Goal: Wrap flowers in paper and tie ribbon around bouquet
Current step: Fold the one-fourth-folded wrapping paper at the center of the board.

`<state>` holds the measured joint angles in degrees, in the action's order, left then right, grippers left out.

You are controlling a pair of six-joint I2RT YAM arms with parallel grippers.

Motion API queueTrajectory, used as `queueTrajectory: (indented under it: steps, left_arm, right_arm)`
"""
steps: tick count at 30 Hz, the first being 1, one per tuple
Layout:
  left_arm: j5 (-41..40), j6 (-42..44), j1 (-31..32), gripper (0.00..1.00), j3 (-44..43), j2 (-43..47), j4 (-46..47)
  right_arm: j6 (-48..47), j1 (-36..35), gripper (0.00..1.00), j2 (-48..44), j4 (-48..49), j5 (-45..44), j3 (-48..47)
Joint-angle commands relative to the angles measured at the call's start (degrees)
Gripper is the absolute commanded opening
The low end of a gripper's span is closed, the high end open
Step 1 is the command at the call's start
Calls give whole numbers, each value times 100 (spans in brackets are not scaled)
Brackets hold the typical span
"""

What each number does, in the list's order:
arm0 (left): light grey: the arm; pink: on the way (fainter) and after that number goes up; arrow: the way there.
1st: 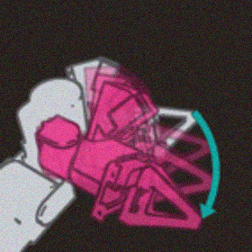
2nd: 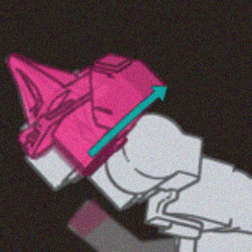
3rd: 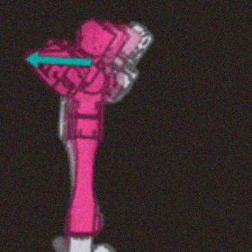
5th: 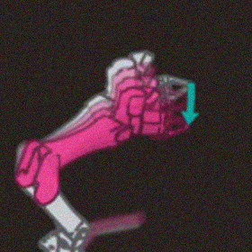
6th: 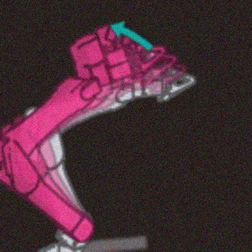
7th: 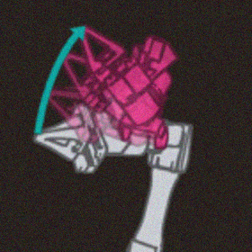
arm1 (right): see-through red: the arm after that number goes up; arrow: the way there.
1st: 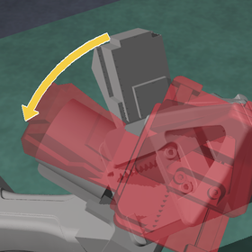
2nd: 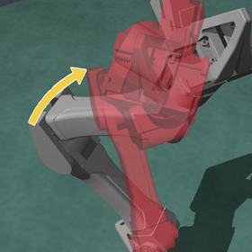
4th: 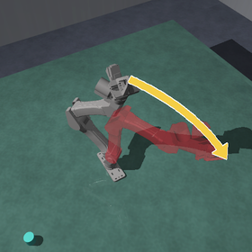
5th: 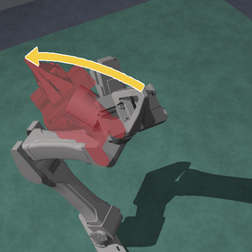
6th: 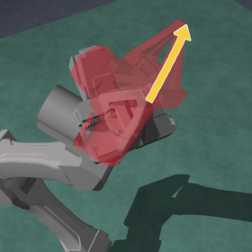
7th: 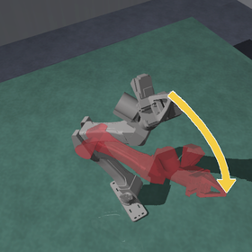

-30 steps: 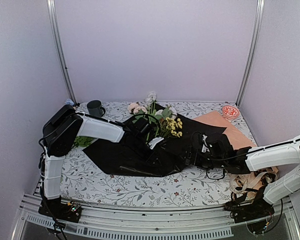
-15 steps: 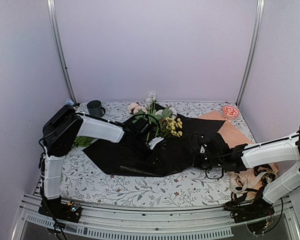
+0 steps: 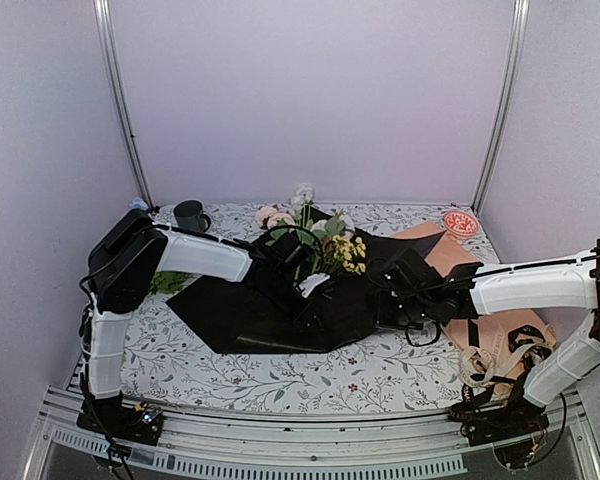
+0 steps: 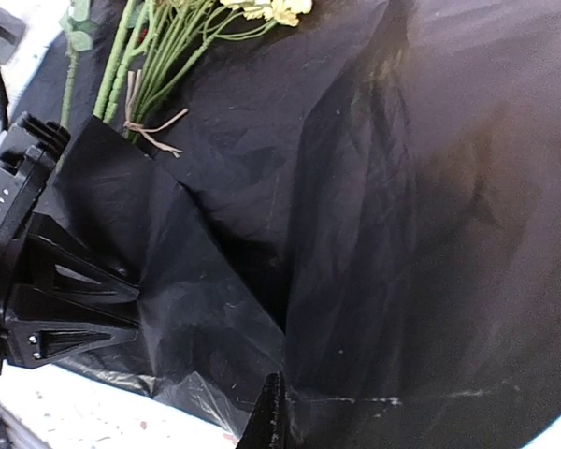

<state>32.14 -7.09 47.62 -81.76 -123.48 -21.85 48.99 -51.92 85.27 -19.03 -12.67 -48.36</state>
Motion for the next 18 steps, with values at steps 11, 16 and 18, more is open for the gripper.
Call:
queueTrajectory:
  steps: [11,16,18]
  left_arm:
    - [117,218,-85,28,-418,-453,-460]
    - [309,193,-153,28,-243,-406,-270]
    - [363,231,-192,28,-175,-341,-173]
  right_arm:
    - [-2433,-1108,0,1353,-1059,-82,-2380]
    - [-2837,-1239,0,1574,-603,541,-2550]
    - [-2800,-1233,0,1655,-521,599,-2525]
